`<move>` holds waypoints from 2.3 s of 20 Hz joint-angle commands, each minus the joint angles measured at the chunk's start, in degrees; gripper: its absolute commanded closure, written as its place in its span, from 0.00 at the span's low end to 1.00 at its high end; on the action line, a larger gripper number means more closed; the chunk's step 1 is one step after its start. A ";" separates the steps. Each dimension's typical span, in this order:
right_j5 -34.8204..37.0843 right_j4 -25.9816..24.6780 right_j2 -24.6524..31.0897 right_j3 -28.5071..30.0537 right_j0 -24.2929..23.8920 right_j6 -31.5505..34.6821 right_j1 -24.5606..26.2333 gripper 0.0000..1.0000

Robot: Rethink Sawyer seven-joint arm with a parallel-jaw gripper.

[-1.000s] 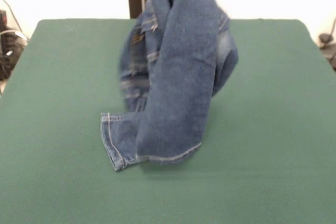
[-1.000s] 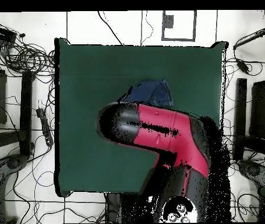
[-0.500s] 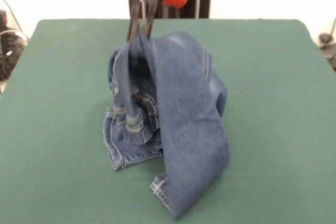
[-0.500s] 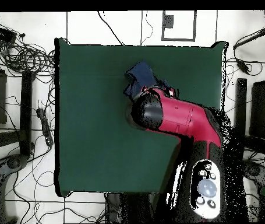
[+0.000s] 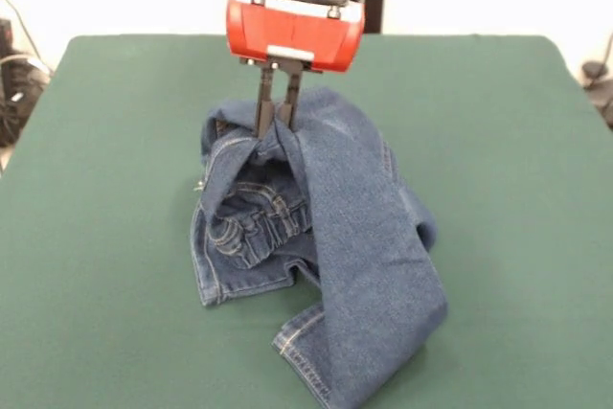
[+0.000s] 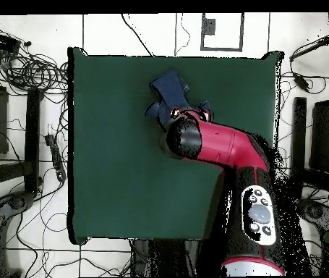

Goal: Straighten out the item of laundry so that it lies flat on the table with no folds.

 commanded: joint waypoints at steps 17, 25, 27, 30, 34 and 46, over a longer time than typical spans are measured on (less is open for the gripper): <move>-2.46 6.31 5.82 4.86 11.10 23.00 7.98 1.00; -0.02 19.02 -2.84 6.94 22.85 33.35 7.71 1.00; -0.53 21.58 -3.20 8.17 24.47 35.36 7.48 1.00; -1.31 23.52 -3.40 9.49 25.78 36.76 7.61 1.00; -3.14 23.11 -5.01 10.13 26.90 36.91 9.58 1.00; -7.12 16.11 -6.52 10.36 22.28 30.92 12.19 0.00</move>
